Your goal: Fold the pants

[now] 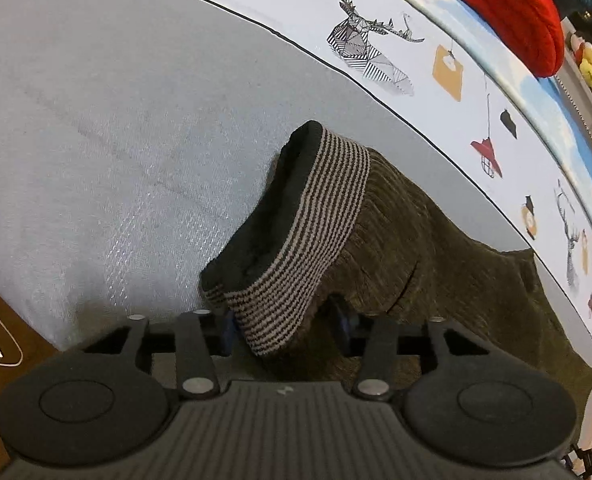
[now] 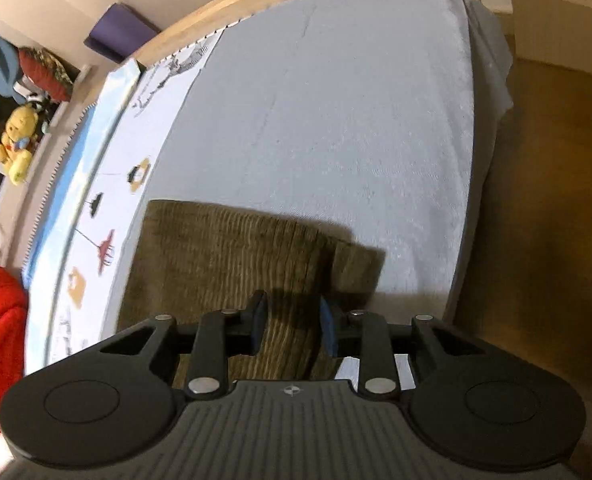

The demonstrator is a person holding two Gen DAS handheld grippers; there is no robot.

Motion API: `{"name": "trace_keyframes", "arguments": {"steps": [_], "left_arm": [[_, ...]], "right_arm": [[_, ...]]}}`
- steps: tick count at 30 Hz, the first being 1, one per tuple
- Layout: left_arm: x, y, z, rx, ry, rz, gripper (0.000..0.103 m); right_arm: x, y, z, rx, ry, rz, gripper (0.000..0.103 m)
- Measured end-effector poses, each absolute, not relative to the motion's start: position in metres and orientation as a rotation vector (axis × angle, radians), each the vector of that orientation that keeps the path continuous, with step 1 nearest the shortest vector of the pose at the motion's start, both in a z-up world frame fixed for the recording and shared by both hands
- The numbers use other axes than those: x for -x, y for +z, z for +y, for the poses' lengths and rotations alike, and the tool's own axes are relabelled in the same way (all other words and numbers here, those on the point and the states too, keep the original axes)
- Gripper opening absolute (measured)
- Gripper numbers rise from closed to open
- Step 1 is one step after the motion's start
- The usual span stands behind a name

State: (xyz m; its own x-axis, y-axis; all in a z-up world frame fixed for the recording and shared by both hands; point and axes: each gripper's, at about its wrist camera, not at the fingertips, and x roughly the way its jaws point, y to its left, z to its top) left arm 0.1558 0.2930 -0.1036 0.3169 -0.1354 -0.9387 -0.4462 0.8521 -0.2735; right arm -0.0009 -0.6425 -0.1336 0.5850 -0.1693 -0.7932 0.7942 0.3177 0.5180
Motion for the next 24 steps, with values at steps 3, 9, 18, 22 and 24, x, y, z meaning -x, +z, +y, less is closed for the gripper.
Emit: {"name": "trace_keyframes", "arguments": {"steps": [3, 9, 18, 22, 24], "left_arm": [[-0.159, -0.103, 0.286, 0.517, 0.227, 1.249, 0.029], [-0.162, -0.072, 0.291, 0.566, 0.212, 1.107, 0.022], [-0.159, -0.066, 0.305, 0.637, 0.218, 1.039, 0.022], [-0.163, -0.106, 0.301, 0.54, 0.222, 1.255, 0.026], [-0.161, -0.105, 0.309, 0.593, 0.212, 1.247, 0.033]], "right_arm": [[-0.007, -0.13, -0.635, -0.993, -0.721, 0.717, 0.008], [-0.025, -0.084, -0.617, -0.865, -0.599, 0.567, 0.005], [-0.007, -0.073, -0.636, -0.891, -0.563, 0.477, 0.004], [-0.005, -0.147, -0.657, -0.97, -0.721, 0.882, 0.006], [-0.005, -0.144, -0.663, -0.99, -0.706, 0.86, 0.006]]}}
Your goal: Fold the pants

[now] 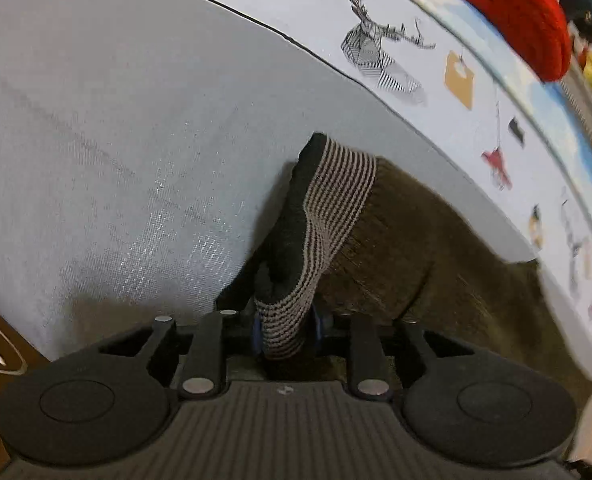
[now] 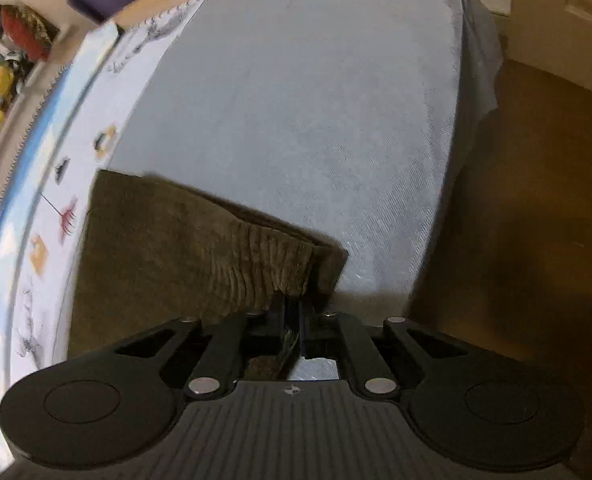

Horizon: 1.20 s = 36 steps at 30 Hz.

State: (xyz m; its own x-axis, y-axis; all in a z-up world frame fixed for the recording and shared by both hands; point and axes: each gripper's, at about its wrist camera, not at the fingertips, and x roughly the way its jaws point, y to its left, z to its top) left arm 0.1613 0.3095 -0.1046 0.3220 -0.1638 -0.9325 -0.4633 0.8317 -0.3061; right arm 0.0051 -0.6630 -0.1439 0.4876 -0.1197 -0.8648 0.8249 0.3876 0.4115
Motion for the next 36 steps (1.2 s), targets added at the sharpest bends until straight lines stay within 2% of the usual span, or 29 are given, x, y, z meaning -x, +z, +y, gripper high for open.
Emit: {"name": "trace_keyframes", "arguments": {"steps": [1, 5, 9, 12, 14, 15, 16, 17, 19, 22, 25, 27, 28, 31, 36], "left_arm": [[-0.159, -0.098, 0.314, 0.613, 0.228, 1.232, 0.039], [-0.148, -0.063, 0.313, 0.533, 0.339, 1.115, 0.04], [-0.158, -0.035, 0.274, 0.4, 0.183, 0.983, 0.04], [-0.174, -0.047, 0.247, 0.262, 0.11, 1.049, 0.04], [-0.186, -0.073, 0.245, 0.138, 0.145, 1.173, 0.032], [-0.189, -0.087, 0.25, 0.117, 0.182, 1.245, 0.017], [-0.189, -0.09, 0.253, 0.11, 0.2, 1.257, 0.011], [-0.188, -0.086, 0.251, 0.091, 0.203, 1.244, 0.011], [-0.184, -0.072, 0.239, 0.038, 0.205, 1.198, 0.013], [-0.184, -0.061, 0.222, -0.007, 0.139, 1.107, 0.023], [-0.193, -0.093, 0.233, 0.005, 0.21, 1.269, 0.018], [-0.191, -0.081, 0.228, -0.014, 0.202, 1.233, 0.018], [-0.188, -0.073, 0.226, -0.004, 0.204, 1.209, 0.022], [-0.185, -0.056, 0.225, 0.072, 0.192, 1.138, 0.026], [-0.193, -0.063, 0.218, 0.097, 0.171, 1.172, 0.026]], "right_arm": [[-0.009, -0.141, -0.662, -0.957, -0.704, 0.879, 0.007], [-0.004, -0.116, -0.649, -0.856, -0.868, 0.822, 0.02], [-0.028, -0.073, -0.606, -0.602, -0.872, 0.675, 0.02], [-0.064, -0.054, -0.562, -0.466, -0.666, 0.617, 0.02], [-0.085, -0.042, -0.535, -0.441, -0.528, 0.593, 0.02], [-0.093, -0.038, -0.524, -0.447, -0.468, 0.585, 0.02], [-0.101, -0.033, -0.514, -0.454, -0.409, 0.583, 0.02], [-0.106, -0.029, -0.504, -0.456, -0.351, 0.588, 0.02], [-0.116, -0.018, -0.481, -0.433, -0.271, 0.613, 0.02], [-0.136, -0.014, -0.448, -0.391, -0.181, 0.656, 0.02], [-0.15, -0.004, -0.417, -0.31, -0.124, 0.67, 0.016], [-0.158, -0.001, -0.396, -0.26, -0.07, 0.666, 0.009], [-0.154, 0.003, -0.387, -0.248, -0.042, 0.664, 0.004], [-0.162, 0.009, -0.351, -0.23, 0.057, 0.648, 0.004], [-0.195, -0.007, -0.292, -0.205, 0.237, 0.738, 0.006]]}}
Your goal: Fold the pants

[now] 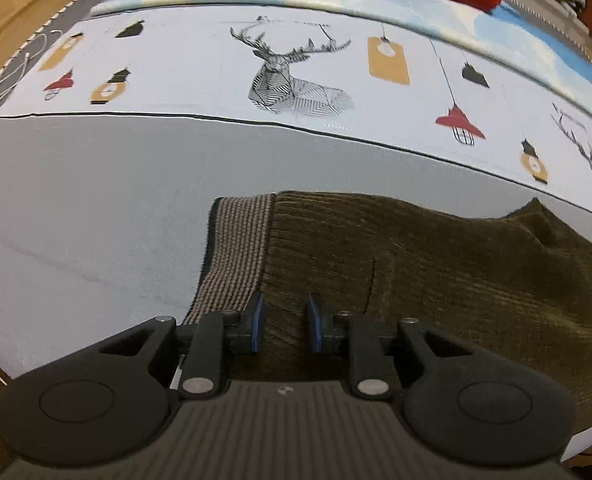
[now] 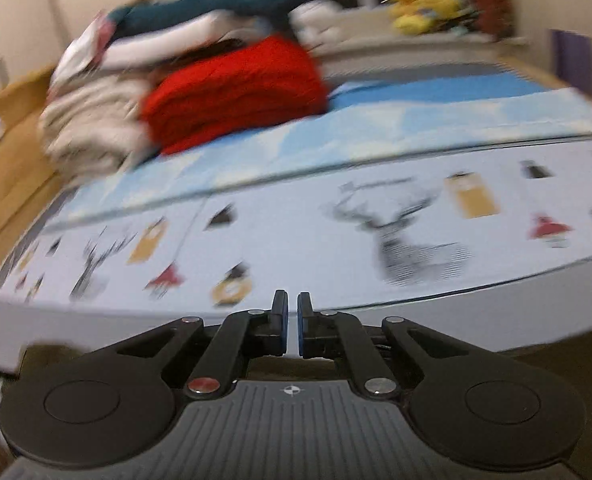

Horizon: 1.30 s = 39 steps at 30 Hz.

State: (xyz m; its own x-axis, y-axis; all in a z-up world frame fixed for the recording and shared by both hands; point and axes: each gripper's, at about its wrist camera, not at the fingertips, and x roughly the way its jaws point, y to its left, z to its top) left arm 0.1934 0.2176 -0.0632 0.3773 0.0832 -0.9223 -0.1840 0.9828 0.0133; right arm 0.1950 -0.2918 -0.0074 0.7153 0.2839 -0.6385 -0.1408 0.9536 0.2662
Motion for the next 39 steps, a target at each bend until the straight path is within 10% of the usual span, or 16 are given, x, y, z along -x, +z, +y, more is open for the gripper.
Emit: {"name": "trace_keyframes", "arguments": {"steps": [9, 17, 19, 21, 33, 39], "left_arm": [[-0.201, -0.073, 0.231, 0.117, 0.201, 1.174, 0.026], [-0.206, -0.075, 0.241, 0.093, 0.202, 1.163, 0.03], [-0.208, -0.075, 0.241, 0.087, 0.205, 1.157, 0.03], [-0.21, -0.075, 0.241, 0.081, 0.201, 1.152, 0.03], [-0.22, -0.08, 0.233, 0.054, 0.161, 1.137, 0.029], [-0.217, -0.101, 0.25, 0.041, 0.245, 1.246, 0.053]], "right_arm": [[-0.251, -0.055, -0.181, -0.097, 0.523, 0.92, 0.006], [-0.285, -0.106, -0.112, 0.034, 0.705, 1.057, 0.037], [-0.29, -0.11, -0.106, 0.056, 0.725, 1.059, 0.033], [-0.296, -0.108, -0.106, 0.054, 0.753, 1.062, 0.008], [-0.315, -0.106, -0.126, 0.144, 0.487, 0.909, 0.025], [-0.305, -0.066, -0.219, 0.066, 0.205, 0.788, 0.025]]}}
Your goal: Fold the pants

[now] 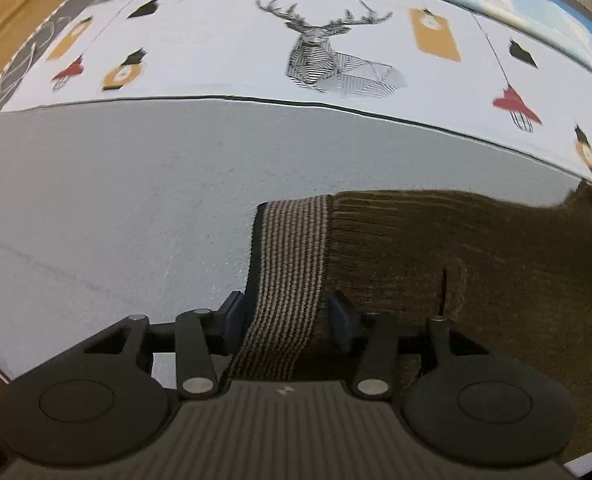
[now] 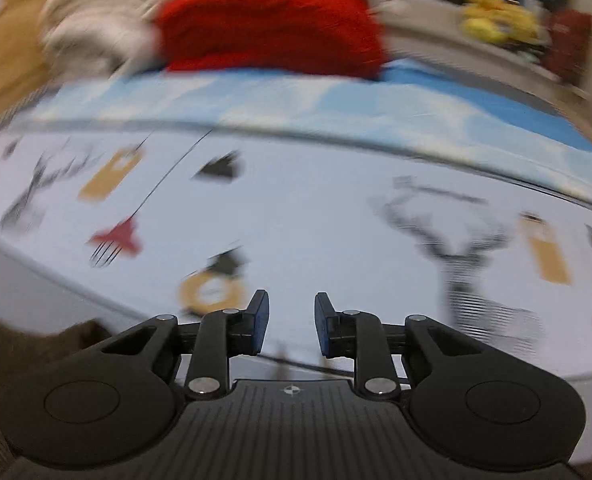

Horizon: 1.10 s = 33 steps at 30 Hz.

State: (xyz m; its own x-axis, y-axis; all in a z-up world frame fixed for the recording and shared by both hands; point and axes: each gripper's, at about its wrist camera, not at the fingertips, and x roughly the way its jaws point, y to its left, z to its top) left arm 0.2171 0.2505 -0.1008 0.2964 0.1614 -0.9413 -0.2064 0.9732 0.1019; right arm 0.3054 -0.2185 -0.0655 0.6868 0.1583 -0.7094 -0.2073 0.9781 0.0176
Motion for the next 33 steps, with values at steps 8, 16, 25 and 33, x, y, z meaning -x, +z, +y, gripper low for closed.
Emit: {"name": "trace_keyframes", "arguments": {"steps": [8, 16, 25, 33], "left_arm": [[-0.212, -0.057, 0.18, -0.053, 0.098, 1.037, 0.032], [-0.219, -0.111, 0.15, -0.167, 0.056, 1.32, 0.039], [-0.213, -0.068, 0.099, -0.134, -0.023, 1.148, 0.041], [-0.223, -0.077, 0.084, -0.19, -0.045, 1.172, 0.041]], "right_arm": [[-0.227, -0.014, -0.39, -0.161, -0.029, 0.671, 0.028], [-0.098, -0.018, -0.556, -0.338, -0.32, 0.639, 0.032], [0.01, -0.105, -0.676, -0.813, -0.532, 0.752, 0.043], [0.012, -0.147, -0.682, -1.054, -0.561, 0.771, 0.049]]}}
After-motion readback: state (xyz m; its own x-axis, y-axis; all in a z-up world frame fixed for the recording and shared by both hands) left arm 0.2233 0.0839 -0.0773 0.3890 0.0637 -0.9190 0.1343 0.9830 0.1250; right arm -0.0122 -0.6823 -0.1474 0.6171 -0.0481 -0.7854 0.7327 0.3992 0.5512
